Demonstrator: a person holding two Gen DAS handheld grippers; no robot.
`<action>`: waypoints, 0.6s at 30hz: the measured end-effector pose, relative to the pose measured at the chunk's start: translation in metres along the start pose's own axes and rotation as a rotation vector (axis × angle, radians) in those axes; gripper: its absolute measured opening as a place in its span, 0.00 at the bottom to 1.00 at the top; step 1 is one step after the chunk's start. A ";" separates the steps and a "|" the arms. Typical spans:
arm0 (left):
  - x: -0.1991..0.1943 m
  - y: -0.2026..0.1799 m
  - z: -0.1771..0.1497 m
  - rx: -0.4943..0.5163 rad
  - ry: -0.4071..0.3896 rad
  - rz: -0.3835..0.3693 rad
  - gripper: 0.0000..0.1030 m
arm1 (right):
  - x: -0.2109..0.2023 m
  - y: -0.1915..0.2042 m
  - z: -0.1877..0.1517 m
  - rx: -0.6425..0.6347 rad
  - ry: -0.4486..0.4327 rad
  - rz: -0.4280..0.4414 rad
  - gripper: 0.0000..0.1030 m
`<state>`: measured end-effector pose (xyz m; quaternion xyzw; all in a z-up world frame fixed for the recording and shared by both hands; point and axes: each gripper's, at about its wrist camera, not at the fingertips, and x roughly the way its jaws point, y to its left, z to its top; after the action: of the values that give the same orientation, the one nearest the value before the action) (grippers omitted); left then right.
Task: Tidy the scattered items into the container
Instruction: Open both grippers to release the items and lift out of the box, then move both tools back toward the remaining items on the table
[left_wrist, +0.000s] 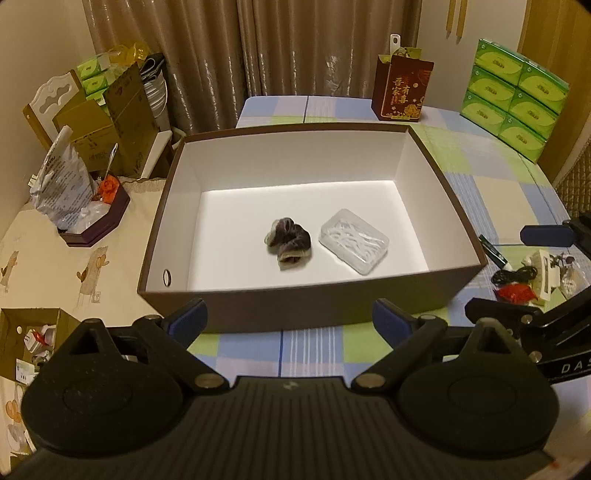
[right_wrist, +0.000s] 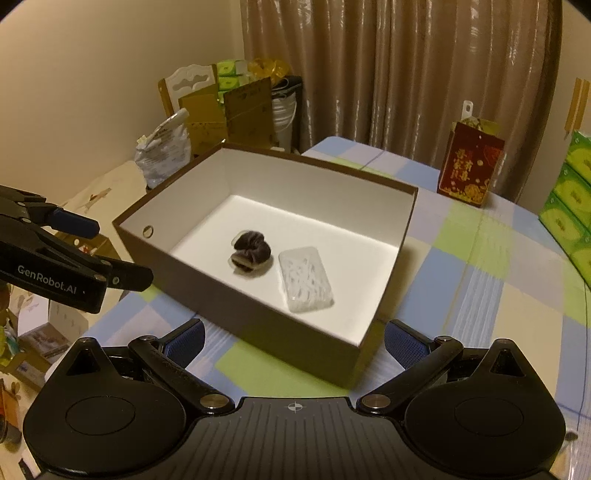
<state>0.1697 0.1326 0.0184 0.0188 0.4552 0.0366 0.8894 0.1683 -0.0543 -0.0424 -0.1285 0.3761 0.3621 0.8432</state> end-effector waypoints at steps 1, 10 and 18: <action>-0.002 0.000 -0.003 0.000 0.000 0.000 0.92 | -0.002 0.001 -0.003 0.001 0.002 0.001 0.98; -0.014 -0.009 -0.026 -0.015 0.003 -0.005 0.92 | -0.020 0.001 -0.023 0.009 0.009 -0.002 0.98; -0.020 -0.024 -0.043 -0.025 0.025 0.001 0.92 | -0.036 -0.013 -0.036 0.039 0.005 0.007 0.98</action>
<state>0.1242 0.1071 0.0077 0.0075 0.4660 0.0428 0.8837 0.1418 -0.0999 -0.0419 -0.1117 0.3856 0.3572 0.8433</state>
